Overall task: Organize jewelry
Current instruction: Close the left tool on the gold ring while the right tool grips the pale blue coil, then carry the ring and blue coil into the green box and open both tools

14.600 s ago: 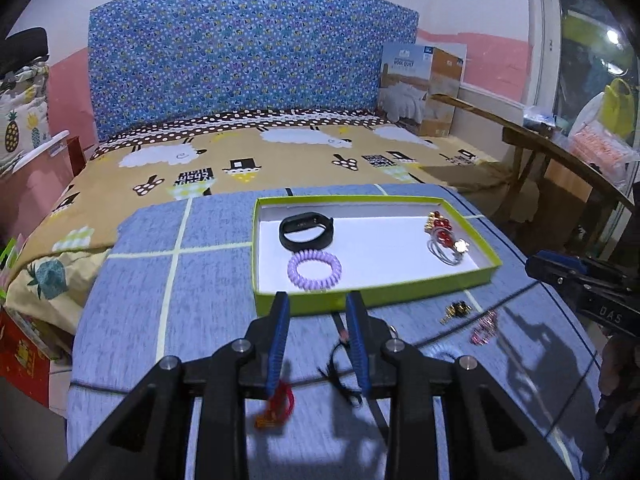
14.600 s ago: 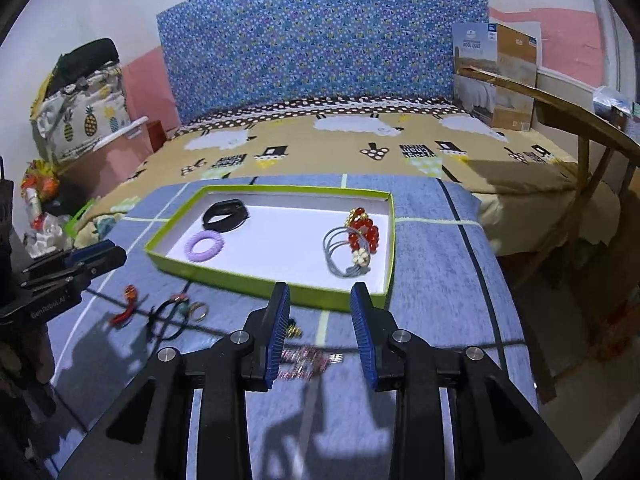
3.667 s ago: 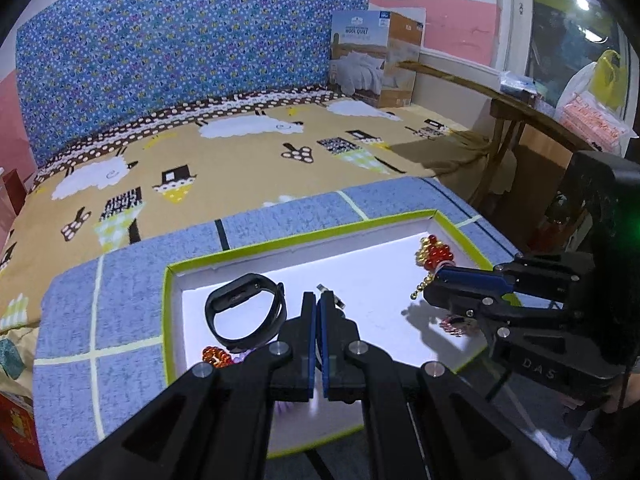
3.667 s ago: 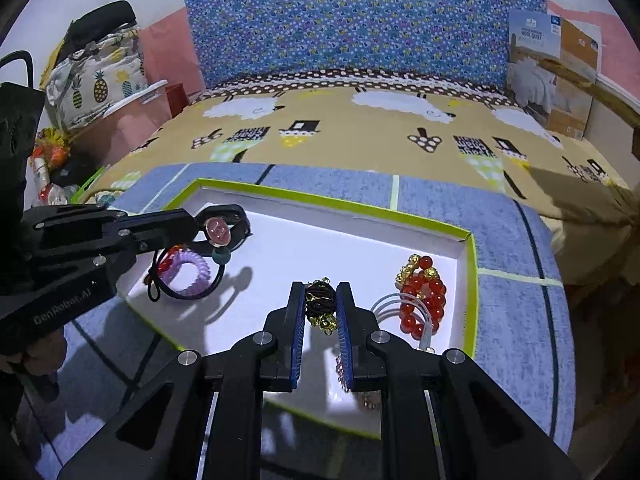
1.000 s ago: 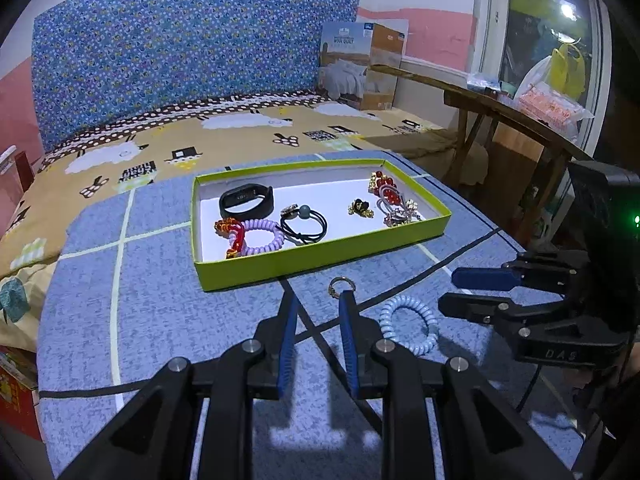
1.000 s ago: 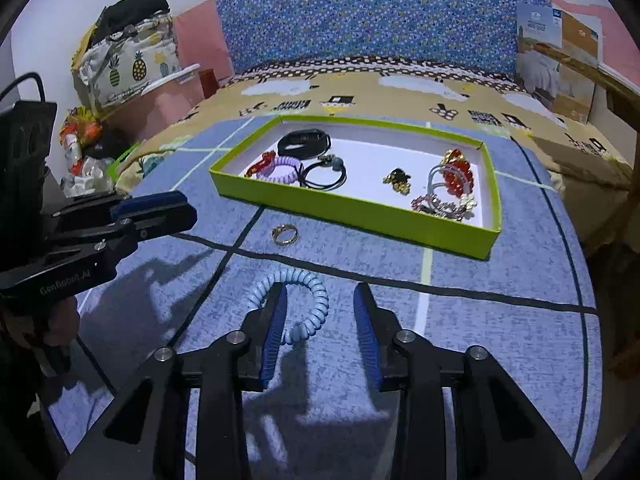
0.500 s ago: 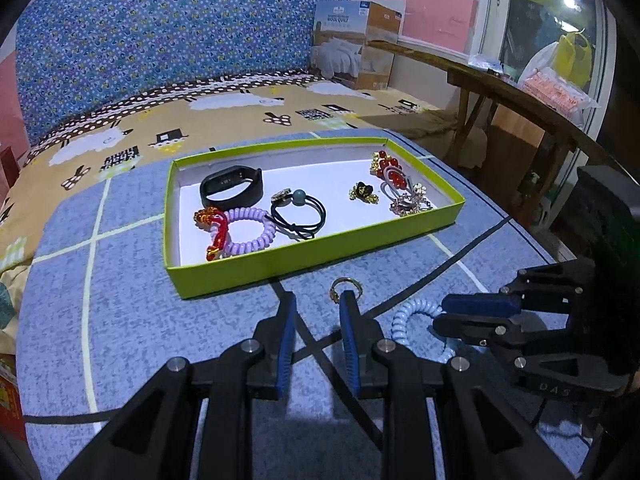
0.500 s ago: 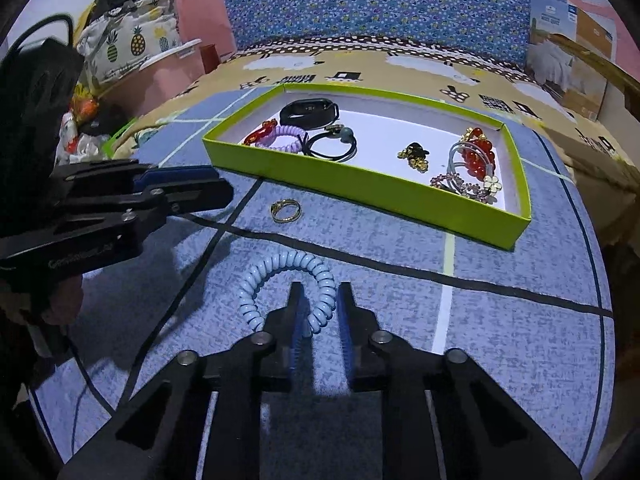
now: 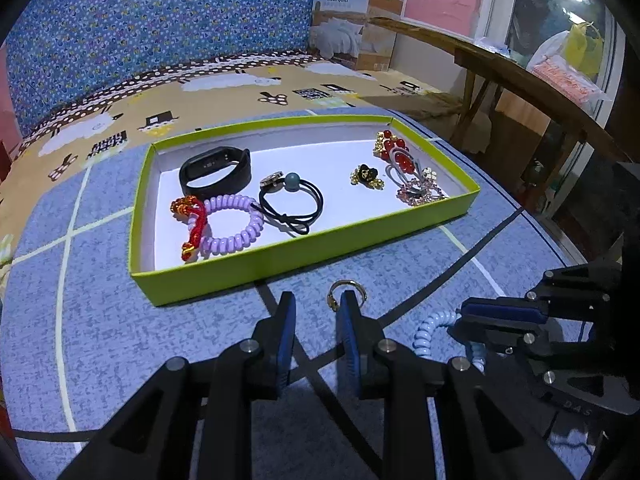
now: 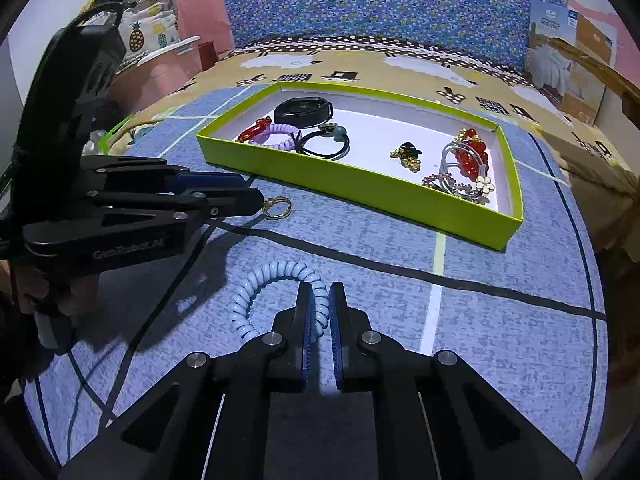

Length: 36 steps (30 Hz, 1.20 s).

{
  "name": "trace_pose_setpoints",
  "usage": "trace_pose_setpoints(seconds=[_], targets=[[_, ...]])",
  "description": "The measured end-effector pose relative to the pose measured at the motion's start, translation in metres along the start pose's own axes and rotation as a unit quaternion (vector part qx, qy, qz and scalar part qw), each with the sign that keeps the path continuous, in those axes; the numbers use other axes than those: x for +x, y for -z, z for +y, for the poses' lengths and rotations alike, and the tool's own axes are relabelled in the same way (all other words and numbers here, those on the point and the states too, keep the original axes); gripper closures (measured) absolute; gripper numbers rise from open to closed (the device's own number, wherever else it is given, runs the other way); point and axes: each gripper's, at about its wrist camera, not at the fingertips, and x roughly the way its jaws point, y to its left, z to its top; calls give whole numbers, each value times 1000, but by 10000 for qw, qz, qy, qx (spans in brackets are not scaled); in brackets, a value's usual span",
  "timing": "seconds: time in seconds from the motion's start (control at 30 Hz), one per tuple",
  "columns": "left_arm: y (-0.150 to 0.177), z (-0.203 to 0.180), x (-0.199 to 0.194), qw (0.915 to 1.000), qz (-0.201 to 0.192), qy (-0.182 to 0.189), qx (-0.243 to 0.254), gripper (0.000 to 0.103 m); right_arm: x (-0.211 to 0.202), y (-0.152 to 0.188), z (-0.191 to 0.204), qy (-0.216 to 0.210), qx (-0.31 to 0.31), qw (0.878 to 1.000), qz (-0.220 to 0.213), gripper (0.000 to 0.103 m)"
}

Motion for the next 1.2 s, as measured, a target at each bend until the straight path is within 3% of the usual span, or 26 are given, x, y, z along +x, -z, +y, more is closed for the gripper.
trace_pose_setpoints(seconds=[0.37,0.53,0.73,1.2], targets=[[-5,-11,14,9995,224,-196,137,80,-2,2,-5,-6,38,10000,-10,95],[-3,-22,14,9984,273,-277,421,96,-3,2,-6,-8,52,10000,-17,95],[2,-25,8,9982,189,-212,538,97,-7,2,-9,12,92,9999,-62,95],[1,-16,-23,9991,-292,-177,269,98,-24,-2,-18,107,269,9989,-368,95]])
